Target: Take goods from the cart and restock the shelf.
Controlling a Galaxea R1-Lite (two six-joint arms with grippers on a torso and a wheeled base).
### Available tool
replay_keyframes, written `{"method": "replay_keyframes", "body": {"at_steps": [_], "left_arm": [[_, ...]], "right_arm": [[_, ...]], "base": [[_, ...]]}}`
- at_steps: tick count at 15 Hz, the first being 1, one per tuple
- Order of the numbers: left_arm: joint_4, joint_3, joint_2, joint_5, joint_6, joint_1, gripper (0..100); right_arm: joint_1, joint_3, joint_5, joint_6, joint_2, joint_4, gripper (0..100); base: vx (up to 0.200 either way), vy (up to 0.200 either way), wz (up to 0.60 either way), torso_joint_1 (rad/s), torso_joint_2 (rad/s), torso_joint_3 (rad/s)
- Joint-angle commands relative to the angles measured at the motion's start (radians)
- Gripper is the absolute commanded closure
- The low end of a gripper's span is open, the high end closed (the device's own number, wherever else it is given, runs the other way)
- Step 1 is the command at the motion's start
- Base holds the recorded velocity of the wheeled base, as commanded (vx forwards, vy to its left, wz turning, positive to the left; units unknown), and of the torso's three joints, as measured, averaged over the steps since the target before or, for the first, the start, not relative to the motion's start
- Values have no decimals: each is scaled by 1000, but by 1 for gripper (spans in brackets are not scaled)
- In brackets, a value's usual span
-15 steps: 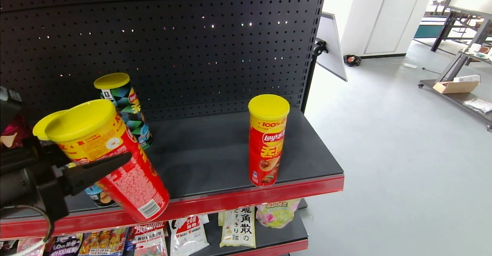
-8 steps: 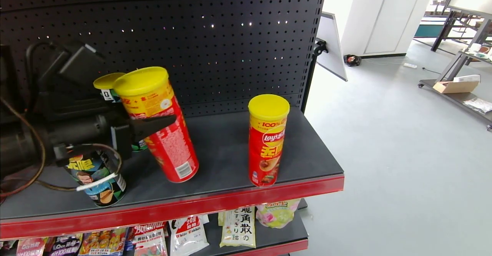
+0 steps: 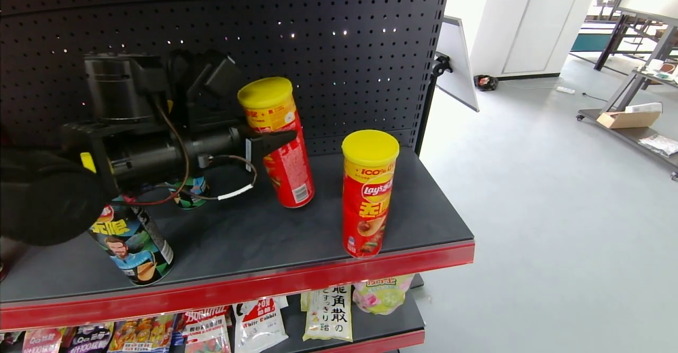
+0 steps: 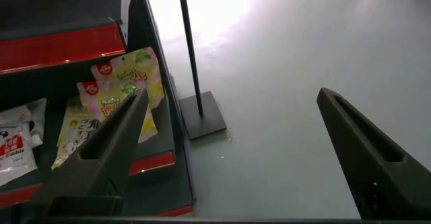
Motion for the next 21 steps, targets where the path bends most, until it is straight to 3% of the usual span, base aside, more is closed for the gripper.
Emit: {"method": "replay_keyframes", "body": {"at_steps": [1, 3, 8, 21], "left_arm": [[-1, -127, 145, -1, 4, -1, 100], [7, -226, 217, 2, 23, -6, 100], [45, -358, 317, -2, 12, -64, 100], [73, -387, 355, -2, 13, -75, 100]], "right_arm": [[0, 0, 0, 0, 2, 0, 0], [0, 0, 0, 0, 2, 0, 0], [0, 0, 0, 0, 2, 0, 0], [0, 0, 0, 0, 2, 0, 0]], "base": [[0, 0, 0, 0, 0, 0], [0, 0, 0, 0, 0, 0], [0, 0, 0, 0, 0, 0], [0, 0, 0, 0, 0, 0]]}}
